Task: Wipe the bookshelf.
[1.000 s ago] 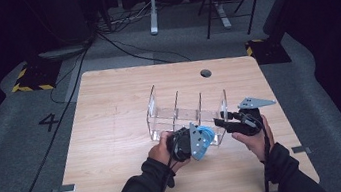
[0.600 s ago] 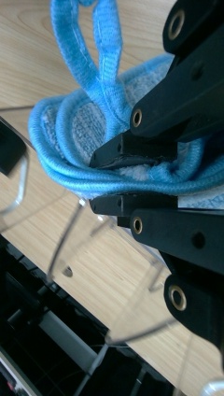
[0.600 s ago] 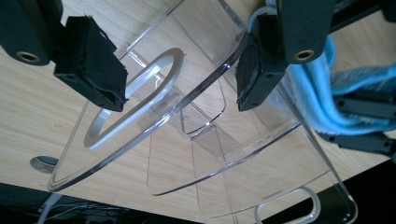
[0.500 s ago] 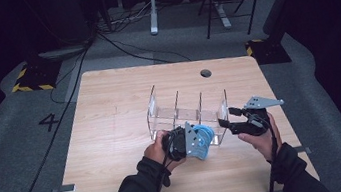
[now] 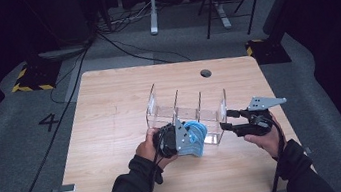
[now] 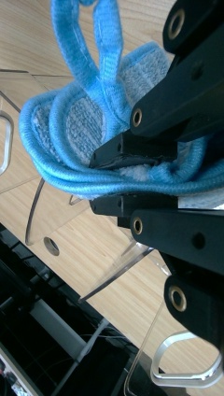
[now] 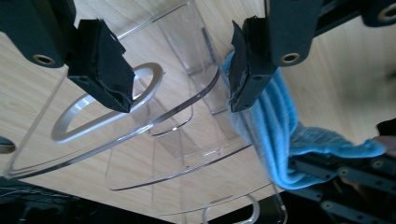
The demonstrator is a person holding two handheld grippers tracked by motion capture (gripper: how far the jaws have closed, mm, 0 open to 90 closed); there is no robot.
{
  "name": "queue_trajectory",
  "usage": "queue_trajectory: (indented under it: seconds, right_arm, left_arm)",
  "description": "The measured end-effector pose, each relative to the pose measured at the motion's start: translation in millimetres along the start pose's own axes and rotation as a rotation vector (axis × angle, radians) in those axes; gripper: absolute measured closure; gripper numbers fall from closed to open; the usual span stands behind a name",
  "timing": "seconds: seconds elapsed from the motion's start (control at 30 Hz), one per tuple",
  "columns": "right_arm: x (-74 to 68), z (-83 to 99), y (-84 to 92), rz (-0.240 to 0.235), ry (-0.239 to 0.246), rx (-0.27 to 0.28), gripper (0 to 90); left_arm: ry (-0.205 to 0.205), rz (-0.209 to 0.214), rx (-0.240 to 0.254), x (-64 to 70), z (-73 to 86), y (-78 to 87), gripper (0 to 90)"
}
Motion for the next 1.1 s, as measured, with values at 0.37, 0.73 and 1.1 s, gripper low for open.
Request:
queue_trajectory:
  seconds: [0.37, 0.73, 1.1]
  right_arm:
    - [0.1, 0.9, -6.1, -0.026, 0.055, -0.033, 33.1]
    - [6.4, 2.8, -27.3, -0.083, 0.12, -0.047, 30.0]
    - [-6.3, 6.3, -22.8, -0.117, 0.17, -0.047, 38.3]
  left_arm:
    - [-0.003, 0.017, 0.013, 0.6, -2.5, -1.3, 78.5]
    - [-0.021, 0.084, 0.04, 11.7, -22.4, -22.4, 78.3]
    - [-0.028, 0.117, 0.048, 18.9, -24.8, -17.1, 77.8]
Point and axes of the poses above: each handheld gripper's, and its own axes: y roughly backward along the jaws, z roughly out of its underside, x roughly to its right, the point moved 1 cm from there along -y, roughly forward along the jaws, and after that the axes turned 2 degrees about x, right-handed, at the moved point
